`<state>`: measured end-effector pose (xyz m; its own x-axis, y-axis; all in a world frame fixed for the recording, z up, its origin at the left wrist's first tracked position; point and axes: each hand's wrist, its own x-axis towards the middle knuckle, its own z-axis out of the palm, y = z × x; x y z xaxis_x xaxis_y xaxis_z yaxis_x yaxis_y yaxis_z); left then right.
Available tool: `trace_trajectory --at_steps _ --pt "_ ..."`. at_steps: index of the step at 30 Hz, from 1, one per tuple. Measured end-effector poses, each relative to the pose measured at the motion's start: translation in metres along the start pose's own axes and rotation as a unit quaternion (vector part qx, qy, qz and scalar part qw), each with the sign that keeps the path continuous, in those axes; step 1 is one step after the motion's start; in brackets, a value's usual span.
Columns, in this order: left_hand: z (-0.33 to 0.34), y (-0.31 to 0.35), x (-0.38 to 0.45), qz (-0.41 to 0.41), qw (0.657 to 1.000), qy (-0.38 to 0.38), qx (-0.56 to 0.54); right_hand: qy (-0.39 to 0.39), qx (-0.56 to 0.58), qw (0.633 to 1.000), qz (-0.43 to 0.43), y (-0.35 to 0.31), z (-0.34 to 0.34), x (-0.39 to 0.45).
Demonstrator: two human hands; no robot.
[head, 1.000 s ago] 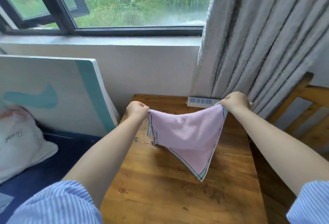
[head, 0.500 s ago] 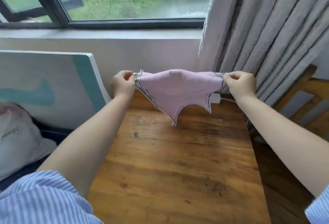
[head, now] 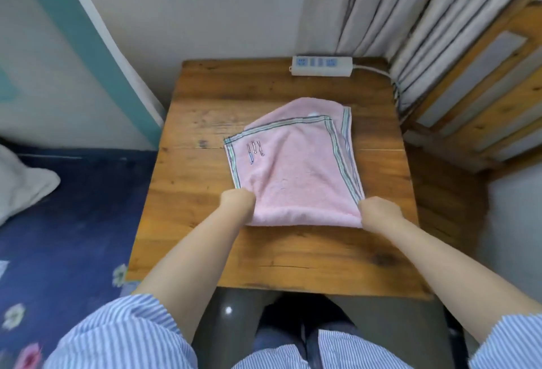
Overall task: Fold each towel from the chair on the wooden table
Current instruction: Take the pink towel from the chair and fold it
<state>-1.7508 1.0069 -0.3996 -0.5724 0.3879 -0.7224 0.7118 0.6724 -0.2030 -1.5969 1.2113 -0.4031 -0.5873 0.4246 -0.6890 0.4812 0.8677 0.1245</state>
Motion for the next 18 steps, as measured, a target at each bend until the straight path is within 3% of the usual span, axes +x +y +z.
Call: trace_trajectory --at_steps 4,6,8,10,13,18 --pt "0.029 0.001 -0.006 0.020 0.993 -0.120 0.006 -0.136 -0.029 0.990 -0.001 -0.007 0.032 -0.001" --pt "0.037 -0.003 -0.006 0.045 0.976 -0.213 0.012 -0.236 -0.063 0.970 0.004 -0.009 0.036 -0.001" --pt "0.042 -0.006 -0.007 0.046 0.969 -0.243 -0.016 -0.301 -0.083 0.950 -0.003 -0.012 0.036 0.000" --pt "0.043 -0.008 -0.001 0.041 0.976 -0.210 -0.033 -0.275 -0.081 0.958 -0.008 -0.015 0.030 0.004" --pt "0.032 -0.012 0.015 0.026 0.994 -0.092 -0.052 -0.127 -0.020 0.992 0.012 -0.018 0.013 0.021" --pt "-0.001 -0.014 0.048 -0.021 0.995 0.021 -0.100 0.040 0.056 0.997 -0.020 -0.020 -0.023 0.059"
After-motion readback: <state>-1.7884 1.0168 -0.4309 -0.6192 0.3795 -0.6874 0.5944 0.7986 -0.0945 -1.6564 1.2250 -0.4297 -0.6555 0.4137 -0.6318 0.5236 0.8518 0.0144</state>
